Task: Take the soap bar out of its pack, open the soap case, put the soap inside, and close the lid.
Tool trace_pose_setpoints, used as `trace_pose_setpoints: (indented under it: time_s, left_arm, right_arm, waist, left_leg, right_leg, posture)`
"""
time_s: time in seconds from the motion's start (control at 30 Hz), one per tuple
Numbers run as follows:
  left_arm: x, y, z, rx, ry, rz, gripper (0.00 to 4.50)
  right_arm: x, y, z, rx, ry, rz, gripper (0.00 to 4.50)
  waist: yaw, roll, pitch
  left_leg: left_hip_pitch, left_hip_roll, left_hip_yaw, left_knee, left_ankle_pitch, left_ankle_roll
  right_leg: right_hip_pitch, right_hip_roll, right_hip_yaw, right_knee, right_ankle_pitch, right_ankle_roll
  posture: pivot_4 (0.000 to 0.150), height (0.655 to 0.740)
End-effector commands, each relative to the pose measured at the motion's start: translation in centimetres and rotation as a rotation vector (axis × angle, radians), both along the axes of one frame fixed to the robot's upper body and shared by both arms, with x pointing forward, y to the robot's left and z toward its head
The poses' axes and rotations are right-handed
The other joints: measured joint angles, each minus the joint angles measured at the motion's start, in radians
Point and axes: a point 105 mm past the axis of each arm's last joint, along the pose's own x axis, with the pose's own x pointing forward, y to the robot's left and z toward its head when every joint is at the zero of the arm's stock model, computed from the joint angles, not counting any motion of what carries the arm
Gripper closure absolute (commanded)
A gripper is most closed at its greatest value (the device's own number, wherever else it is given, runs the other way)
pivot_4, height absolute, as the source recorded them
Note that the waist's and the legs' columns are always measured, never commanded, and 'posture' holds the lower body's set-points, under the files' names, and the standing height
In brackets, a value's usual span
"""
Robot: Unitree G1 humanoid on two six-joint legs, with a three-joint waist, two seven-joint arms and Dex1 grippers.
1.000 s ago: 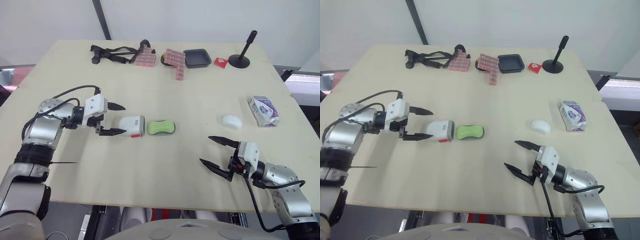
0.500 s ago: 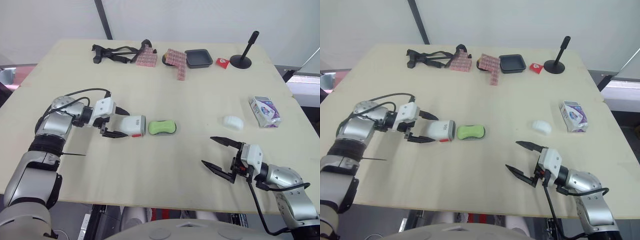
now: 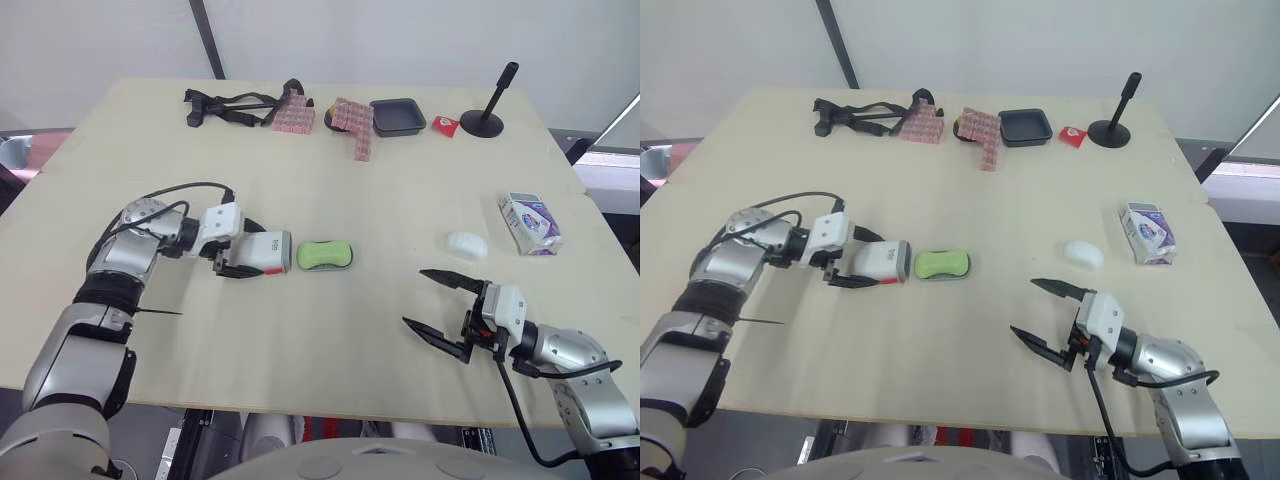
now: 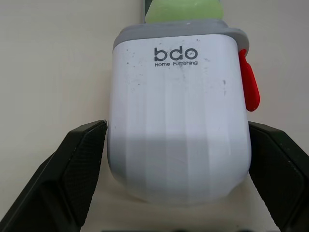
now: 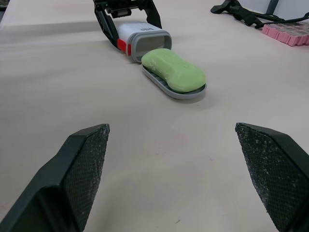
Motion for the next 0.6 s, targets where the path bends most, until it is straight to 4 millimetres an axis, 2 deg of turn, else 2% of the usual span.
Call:
trace_pose_setpoints:
  time_s: [0.03,0.17,0.27,0.6]
  left_arm:
    - [0.38,0.22,0.45,0.007,-0.041,0.007,0.0]
    - [0.56,0.18,0.37,0.007,-0.048,0.012,0.0]
    - [0.6,0.08,0.33,0.003,-0.051,0.011,0.8]
    - [0.83,0.09,0.58,-0.002,-0.057,0.017,0.8]
  right_arm:
    - [0.07,-0.07,0.52,0.003,-0.016,0.009,0.01]
    - [0.11,-0.07,0.63,0.002,-0.015,0.009,0.01]
    - [0.09,-0.06,0.7,0.001,-0.013,0.01,0.0]
    - [0.09,-0.15,0.7,-0.006,-0.009,0.019,0.0]
  waist:
    - [0.0,0.0,0.0]
    - [0.0,0.0,0.0]
    - [0.001,0.0,0.0]
    - [0.0,0.0,0.0]
  left_leg:
    - [0.0,0.0,0.0,0.0,0.0,0.0]
    - [0.0,0.0,0.0,0.0,0.0,0.0]
    - [0.0,0.0,0.0,0.0,0.0,0.0]
    - [0.0,0.0,-0.001,0.0,0.0,0.0]
  right_leg:
    - [0.0,0.0,0.0,0.0,0.0,0.0]
    - [0.0,0.0,0.0,0.0,0.0,0.0]
    - [0.0,0.0,0.0,0.0,0.0,0.0]
    - [0.001,0.0,-0.001,-0.001,0.0,0.0]
  posture:
    - [0.15,0.74]
    - [0.15,0.74]
    - [0.15,0.74]
    - [0.15,0.74]
